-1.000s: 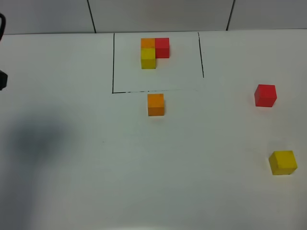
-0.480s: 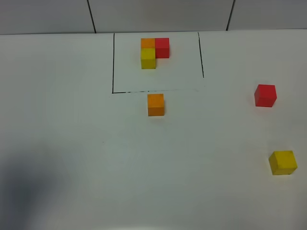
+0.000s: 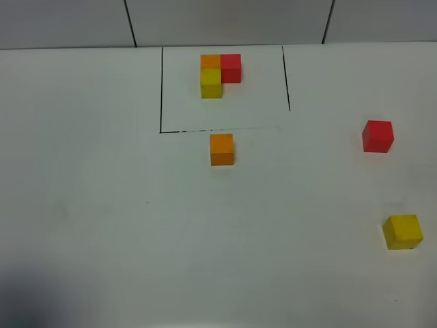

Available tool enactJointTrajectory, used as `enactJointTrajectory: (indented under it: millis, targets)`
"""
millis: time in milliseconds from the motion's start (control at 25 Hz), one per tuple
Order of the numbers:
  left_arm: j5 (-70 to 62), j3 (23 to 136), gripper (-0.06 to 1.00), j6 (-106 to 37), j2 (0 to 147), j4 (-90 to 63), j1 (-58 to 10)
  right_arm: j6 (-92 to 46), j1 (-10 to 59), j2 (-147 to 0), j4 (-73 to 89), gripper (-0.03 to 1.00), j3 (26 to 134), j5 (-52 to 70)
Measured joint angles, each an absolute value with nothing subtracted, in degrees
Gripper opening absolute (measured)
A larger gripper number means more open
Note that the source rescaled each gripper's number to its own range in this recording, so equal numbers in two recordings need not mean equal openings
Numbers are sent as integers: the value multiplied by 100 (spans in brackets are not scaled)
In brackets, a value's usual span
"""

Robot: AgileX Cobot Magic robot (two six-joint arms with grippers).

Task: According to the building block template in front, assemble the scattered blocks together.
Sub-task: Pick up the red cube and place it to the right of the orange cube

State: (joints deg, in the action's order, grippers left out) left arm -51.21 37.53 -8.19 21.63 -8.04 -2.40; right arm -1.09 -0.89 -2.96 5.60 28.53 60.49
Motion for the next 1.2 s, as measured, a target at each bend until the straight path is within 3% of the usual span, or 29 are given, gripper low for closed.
enactJointTrajectory:
  millis: [560, 1200]
  targets:
    - [-5529, 3006, 70, -875, 73, -1047, -240, -109, -89, -296, 560, 80, 2853, 6049]
    - [-5935, 2894, 70, -798, -26, -1078, -240, -109, -89, -296, 560, 80, 2853, 6049]
